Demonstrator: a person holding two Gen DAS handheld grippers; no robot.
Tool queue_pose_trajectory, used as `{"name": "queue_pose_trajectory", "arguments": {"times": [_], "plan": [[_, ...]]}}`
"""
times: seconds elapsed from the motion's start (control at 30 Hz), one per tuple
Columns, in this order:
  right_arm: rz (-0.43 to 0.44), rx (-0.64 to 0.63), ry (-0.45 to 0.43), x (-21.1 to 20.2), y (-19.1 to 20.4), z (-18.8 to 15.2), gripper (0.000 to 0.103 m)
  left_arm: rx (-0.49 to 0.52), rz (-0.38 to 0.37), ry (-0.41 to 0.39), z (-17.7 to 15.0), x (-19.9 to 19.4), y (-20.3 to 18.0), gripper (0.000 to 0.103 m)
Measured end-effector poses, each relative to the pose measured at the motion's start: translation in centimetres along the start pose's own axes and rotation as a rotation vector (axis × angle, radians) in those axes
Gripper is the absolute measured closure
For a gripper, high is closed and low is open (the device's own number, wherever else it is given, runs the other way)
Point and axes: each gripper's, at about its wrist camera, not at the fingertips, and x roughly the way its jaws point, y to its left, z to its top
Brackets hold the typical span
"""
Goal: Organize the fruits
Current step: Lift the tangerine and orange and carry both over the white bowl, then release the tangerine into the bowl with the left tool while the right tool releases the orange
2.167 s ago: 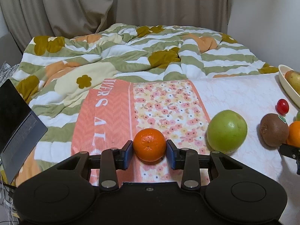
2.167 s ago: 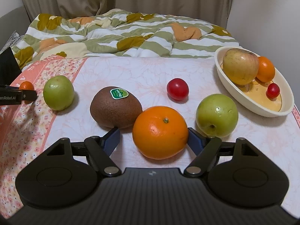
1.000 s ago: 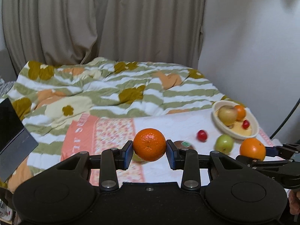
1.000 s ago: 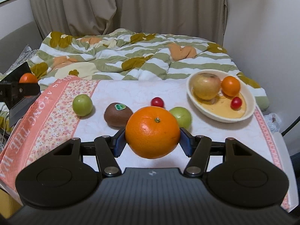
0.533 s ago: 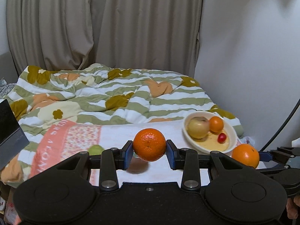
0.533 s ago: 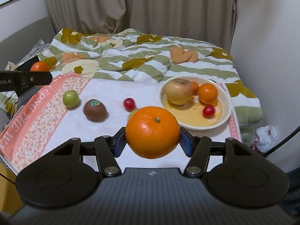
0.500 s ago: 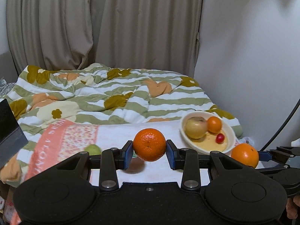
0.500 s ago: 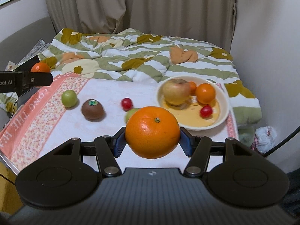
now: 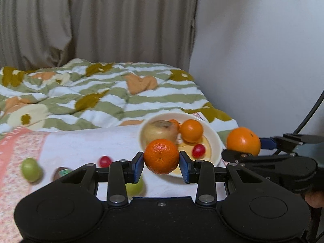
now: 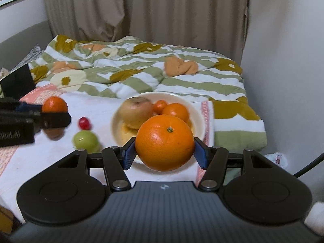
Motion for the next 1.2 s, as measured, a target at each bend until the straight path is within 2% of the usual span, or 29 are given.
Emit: {"name": "queue_pose_trajectory", "arguments": {"times": [0.4, 0.73, 0.8, 0.83, 0.87, 0.93, 1.2], "plan": [[-0.042, 0.046, 0.043, 4.8, -3.7, 1.1, 0.029, 0.142, -0.039, 0.138, 0.4, 9.7, -2.8, 0.062], [-0.050, 0.076, 0.084, 6.8, -4.3, 1.0, 0.029, 0.219, -0.043, 0.237, 0.0, 14.1, -3.5, 0.061], [-0.054, 0.079, 0.086, 7.0, -4.4, 1.1, 0.029, 0.233, -0.043, 0.240, 0.0, 14.2, -3.8, 0.041], [-0.055, 0.082, 0.086, 6.9, -4.5, 1.1, 0.029, 0.238, -0.043, 0.232, 0.1, 14.0, -3.8, 0.018], [-0.056, 0.085, 0.085, 7.0, -4.6, 1.2, 0.029, 0.243, -0.043, 0.214, 0.1, 13.8, -3.8, 0.006], [-0.056, 0.088, 0.085, 7.0, -4.6, 1.3, 0.029, 0.255, -0.048, 0.189, 0.2, 13.1, -3.9, 0.006], [-0.042, 0.057, 0.087, 7.2, -4.5, 1.8, 0.029, 0.254, -0.036, 0.177, 0.2, 10.5, -3.2, 0.005]]}}
